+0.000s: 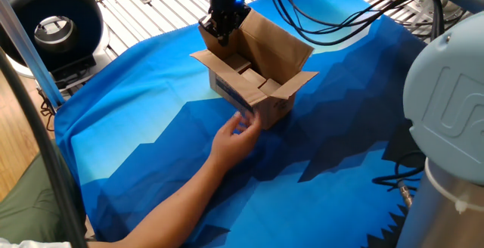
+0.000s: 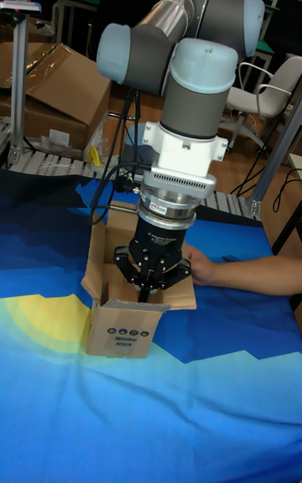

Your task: Open a box

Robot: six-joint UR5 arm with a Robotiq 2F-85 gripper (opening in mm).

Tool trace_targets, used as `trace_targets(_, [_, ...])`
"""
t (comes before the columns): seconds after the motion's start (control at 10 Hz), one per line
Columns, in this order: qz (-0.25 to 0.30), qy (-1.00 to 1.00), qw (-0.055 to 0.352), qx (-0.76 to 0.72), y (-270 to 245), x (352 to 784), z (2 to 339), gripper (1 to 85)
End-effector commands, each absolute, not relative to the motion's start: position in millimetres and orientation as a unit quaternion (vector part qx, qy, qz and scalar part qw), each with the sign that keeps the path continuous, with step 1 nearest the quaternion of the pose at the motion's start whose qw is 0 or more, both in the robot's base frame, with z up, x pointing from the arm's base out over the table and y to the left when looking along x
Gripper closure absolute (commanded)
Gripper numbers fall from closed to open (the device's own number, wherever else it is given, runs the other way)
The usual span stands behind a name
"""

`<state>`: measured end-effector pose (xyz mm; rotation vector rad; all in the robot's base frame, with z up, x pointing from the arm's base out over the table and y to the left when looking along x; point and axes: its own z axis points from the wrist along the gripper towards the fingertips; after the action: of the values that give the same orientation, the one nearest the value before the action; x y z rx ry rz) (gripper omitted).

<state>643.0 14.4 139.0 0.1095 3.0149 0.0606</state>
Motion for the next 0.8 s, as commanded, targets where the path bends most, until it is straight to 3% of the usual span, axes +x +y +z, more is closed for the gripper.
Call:
trace_targets(0.0, [0.025,0.997,0.068,0.031,15.8,646.4,140.1,84.3])
trace_targets(0.2, [0.02,0.998,0.045,0.038,13.5,634.6,138.6,84.3])
trace_targets(0.3, [0.023,0.998,0.028,0.041,15.2,622.4,169.1,84.3])
trace_targets(0.5, [0.012,0.999,0.023,0.042,14.3,613.0,198.8,84.3])
trace_targets(0.7, [-0.001,0.999,0.026,0.033,11.4,627.4,185.1,84.3])
